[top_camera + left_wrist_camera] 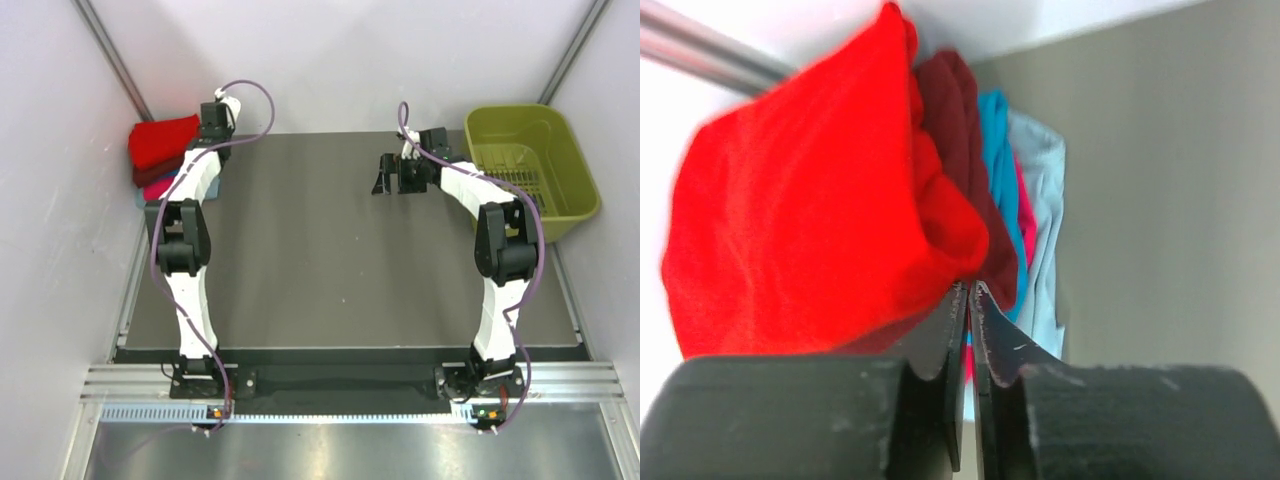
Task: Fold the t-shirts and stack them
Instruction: Neatly place the folded tshirt to the corner
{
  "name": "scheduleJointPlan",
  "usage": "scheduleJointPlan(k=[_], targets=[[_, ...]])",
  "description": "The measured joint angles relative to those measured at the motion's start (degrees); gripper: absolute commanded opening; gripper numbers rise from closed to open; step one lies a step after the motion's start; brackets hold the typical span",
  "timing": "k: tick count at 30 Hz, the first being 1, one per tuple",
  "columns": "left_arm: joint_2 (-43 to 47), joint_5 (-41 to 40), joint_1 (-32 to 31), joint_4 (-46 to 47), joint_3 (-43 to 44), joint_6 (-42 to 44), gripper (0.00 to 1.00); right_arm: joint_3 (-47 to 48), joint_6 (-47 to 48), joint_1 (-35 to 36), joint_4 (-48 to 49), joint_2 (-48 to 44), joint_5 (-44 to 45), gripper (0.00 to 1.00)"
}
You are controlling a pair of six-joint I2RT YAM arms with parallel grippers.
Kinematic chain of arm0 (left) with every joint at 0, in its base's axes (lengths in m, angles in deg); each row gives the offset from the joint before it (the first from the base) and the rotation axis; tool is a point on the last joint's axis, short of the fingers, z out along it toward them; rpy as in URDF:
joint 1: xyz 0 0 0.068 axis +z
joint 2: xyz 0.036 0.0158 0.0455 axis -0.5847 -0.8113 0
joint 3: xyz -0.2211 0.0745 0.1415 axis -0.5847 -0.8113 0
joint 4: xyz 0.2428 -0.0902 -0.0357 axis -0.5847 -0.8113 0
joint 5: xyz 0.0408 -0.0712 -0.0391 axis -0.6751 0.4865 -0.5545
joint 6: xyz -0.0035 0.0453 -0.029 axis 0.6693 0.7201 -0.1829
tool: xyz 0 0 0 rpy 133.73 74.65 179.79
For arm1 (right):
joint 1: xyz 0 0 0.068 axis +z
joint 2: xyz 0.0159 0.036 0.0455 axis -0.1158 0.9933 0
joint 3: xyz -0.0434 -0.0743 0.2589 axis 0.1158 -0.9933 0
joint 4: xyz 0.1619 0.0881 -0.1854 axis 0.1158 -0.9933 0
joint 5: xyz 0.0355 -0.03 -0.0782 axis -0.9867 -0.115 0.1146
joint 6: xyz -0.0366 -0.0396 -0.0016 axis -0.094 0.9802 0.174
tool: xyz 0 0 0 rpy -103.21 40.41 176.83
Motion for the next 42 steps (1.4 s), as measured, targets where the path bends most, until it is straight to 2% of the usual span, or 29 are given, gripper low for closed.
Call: scheduleJointPlan(k=[4,11,12,13,14,19,28,32,35,36,37,38,42], targets=[[0.94,0.59,0.85,-1.01,-3.15,-0.17,0.00,0.00,0.02,0.00,-0.11,0.00,0.00,1.00],[6.23,2.97,3.28,-2.38,-10.47,-0.44,0.00,0.00,0.00,0.00,-0.13,0.00,-0.02,1.00],[6.93,3.19,3.54,-2.51,-10.75,-0.44,0.25,0.00,0.00,0.00,-0.15,0.00,-0.04,1.00],[7.45,3.61,3.80,-2.60,-10.75,-0.20,0.43,0.00,0.00,0.02,-0.13,0.00,-0.04,1.00],[7.85,3.93,3.93,-2.62,-10.67,-0.42,0.50,0.00,0.00,0.02,-0.13,0.00,-0.04,1.00],[8.17,5.55,3.91,-4.46,-6.67,-1.40,0.61,0.00,0.00,0.33,-0.13,0.00,-0.07,1.00],[2.86,6.43,3.61,-5.42,6.23,-1.42,0.61,0.07,0.00,0.66,-0.15,0.00,-0.04,1.00],[-1.03,6.32,3.61,-5.68,8.76,-1.16,0.61,0.44,0.00,0.70,-0.24,0.02,-0.02,1.00],[-3.74,5.88,3.61,-6.16,8.98,-0.76,0.57,0.76,0.00,0.74,-0.20,0.02,-0.02,1.00],[-4.61,5.66,3.61,-6.32,9.01,-0.70,0.30,0.87,0.00,0.76,-0.15,0.09,-0.02,1.00],[-5.29,5.42,3.61,-6.43,9.01,-0.90,0.09,0.87,0.00,0.79,-0.13,0.11,-0.04,1.00],[-5.70,5.01,3.61,-6.54,9.01,-0.94,0.01,0.87,0.00,0.81,-0.15,0.11,-0.02,1.00],[-5.99,4.24,3.54,-6.93,8.90,-0.61,0.00,0.87,0.02,1.20,-0.17,0.13,0.13,1.00]])
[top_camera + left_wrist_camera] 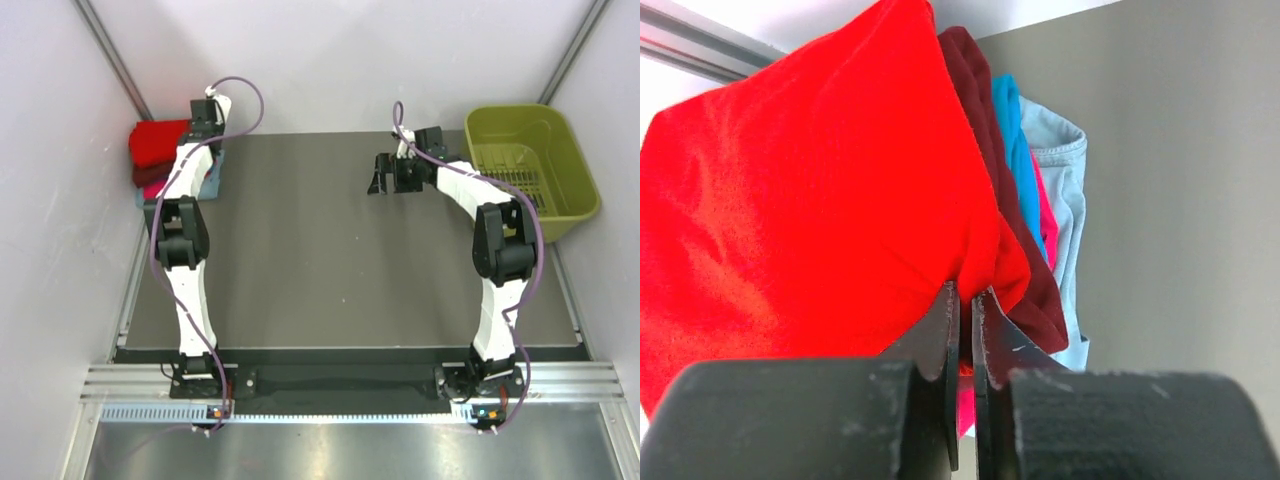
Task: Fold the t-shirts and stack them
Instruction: Neatly place the folded tshirt to the corner
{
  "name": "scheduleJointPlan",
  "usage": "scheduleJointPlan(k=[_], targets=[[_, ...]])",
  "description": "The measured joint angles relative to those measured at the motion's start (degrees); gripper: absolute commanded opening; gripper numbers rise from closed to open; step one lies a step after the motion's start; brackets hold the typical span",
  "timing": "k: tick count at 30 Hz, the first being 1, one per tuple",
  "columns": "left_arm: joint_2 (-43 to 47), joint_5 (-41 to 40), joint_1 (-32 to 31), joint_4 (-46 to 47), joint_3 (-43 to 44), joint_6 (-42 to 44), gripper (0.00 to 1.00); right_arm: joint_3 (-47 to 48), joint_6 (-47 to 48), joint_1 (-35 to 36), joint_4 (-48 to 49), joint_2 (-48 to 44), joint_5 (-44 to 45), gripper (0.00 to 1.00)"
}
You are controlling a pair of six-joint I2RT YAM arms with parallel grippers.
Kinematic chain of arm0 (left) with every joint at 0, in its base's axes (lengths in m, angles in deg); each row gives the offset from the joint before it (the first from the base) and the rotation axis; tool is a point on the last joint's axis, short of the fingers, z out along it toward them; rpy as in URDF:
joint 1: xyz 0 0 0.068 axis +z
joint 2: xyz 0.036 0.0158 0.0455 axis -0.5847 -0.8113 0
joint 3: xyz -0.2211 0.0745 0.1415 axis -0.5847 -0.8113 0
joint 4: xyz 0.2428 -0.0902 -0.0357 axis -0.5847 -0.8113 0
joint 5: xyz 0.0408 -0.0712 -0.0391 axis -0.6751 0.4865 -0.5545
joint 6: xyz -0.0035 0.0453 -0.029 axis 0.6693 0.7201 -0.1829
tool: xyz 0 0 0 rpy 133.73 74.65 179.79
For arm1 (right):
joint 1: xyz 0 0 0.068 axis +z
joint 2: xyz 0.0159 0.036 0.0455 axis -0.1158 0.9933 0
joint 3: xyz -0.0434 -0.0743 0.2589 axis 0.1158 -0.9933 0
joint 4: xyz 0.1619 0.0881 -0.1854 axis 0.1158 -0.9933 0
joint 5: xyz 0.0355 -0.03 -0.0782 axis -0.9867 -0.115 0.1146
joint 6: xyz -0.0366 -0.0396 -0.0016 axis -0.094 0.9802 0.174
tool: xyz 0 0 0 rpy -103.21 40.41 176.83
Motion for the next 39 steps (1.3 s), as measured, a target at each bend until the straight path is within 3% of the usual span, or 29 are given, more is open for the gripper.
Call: scheduleJointPlan(k=[15,17,18,22,24,32,39], targets=[[10.58,-0.09,3.08,-2.27,-10.27,0.07,0.00,0.55,0.39,0.57,-0.13,0.33,0.20,1.00],[10.86,-0.17,3.19,-2.56,-10.27,0.11,0.21,1.27,0.39,0.63,-0.07,0.63,0.22,1.00],[10.86,-0.20,3.21,-2.67,-10.27,0.37,0.47,1.57,0.39,0.68,-0.07,0.72,0.28,1.00],[10.86,0.26,2.71,-4.52,-9.35,-0.76,0.72,2.10,0.42,1.11,-0.11,0.74,2.25,1.00],[10.88,0.72,1.86,-5.25,-7.96,-1.44,0.77,2.25,0.61,1.38,-0.17,0.72,4.59,1.00],[18.12,5.57,-8.48,-3.80,-7.91,-11.10,0.82,2.45,3.34,1.66,-0.37,-3.10,22.86,1.00],[27.87,14.82,-16.28,0.37,-27.28,-25.97,0.82,2.21,4.20,2.12,0.33,-9.46,32.44,1.00]])
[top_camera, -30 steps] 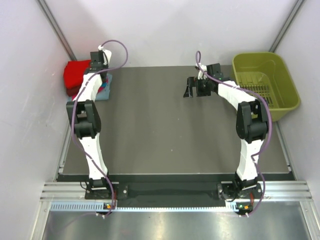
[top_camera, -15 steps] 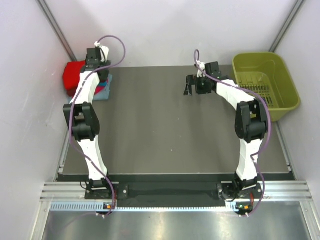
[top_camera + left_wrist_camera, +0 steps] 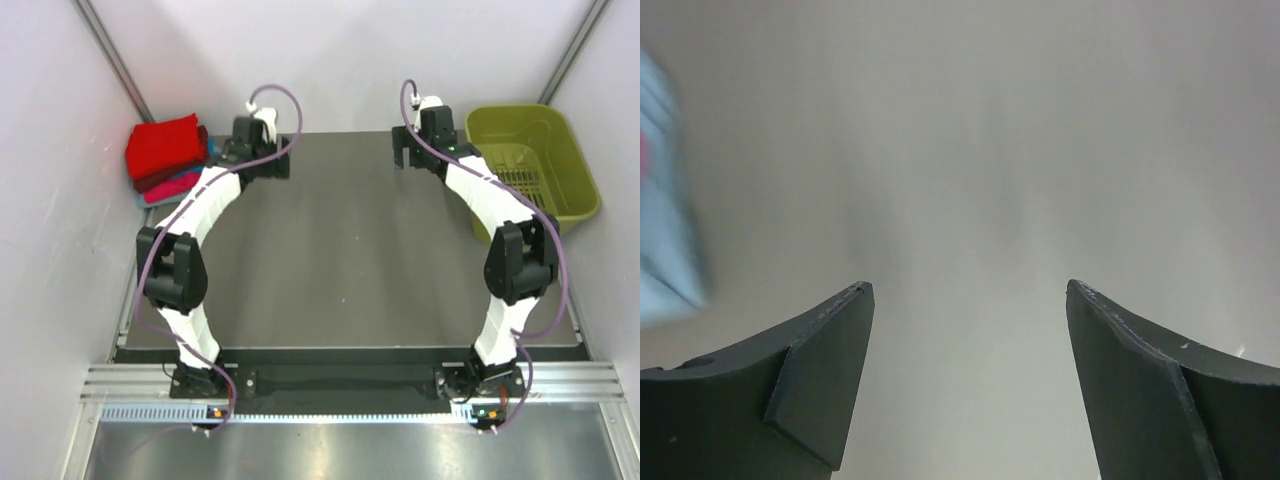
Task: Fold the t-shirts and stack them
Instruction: Neatly place the folded tshirt to the corner
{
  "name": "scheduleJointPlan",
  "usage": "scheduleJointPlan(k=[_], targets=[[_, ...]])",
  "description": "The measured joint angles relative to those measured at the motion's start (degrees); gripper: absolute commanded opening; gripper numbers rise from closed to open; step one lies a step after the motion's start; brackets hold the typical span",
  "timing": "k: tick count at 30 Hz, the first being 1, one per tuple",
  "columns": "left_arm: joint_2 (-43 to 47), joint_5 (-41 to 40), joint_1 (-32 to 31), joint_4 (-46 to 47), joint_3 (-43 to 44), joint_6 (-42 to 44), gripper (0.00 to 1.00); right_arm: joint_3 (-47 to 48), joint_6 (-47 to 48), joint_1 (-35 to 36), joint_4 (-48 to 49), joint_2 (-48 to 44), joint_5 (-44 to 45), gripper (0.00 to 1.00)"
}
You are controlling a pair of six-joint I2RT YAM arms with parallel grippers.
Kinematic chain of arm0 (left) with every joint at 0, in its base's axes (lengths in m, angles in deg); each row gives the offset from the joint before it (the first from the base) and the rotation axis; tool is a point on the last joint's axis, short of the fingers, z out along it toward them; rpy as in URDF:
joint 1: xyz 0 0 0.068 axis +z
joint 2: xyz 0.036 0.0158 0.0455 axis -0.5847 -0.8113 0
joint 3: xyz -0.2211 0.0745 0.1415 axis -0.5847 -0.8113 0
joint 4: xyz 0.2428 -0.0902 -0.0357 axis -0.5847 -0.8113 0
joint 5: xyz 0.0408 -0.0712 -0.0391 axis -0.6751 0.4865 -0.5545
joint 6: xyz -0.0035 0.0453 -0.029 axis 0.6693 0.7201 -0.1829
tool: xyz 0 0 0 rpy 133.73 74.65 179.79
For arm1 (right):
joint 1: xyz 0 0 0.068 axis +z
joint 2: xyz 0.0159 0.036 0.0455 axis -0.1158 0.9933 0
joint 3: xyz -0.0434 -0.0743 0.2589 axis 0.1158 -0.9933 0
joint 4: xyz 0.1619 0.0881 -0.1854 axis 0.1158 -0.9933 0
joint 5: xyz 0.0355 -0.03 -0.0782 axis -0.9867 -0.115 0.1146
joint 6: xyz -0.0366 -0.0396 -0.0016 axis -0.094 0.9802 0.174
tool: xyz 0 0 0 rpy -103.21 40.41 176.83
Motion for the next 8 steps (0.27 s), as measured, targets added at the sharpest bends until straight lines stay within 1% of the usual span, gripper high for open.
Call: scheduleJointPlan(k=[3,8], targets=[[-2.10,0.68,-0.24,-1.29,-3.41,-1.70,0.83,-1.20,-0.24,1.60,0.85,-2.34,6.29,1.00],[-3.87,1.53,-0.22,-2.08,-1.64,-2.80,0.83,-2.05,-0.17,4.70,1.33,-4.90,12.70,1.00]])
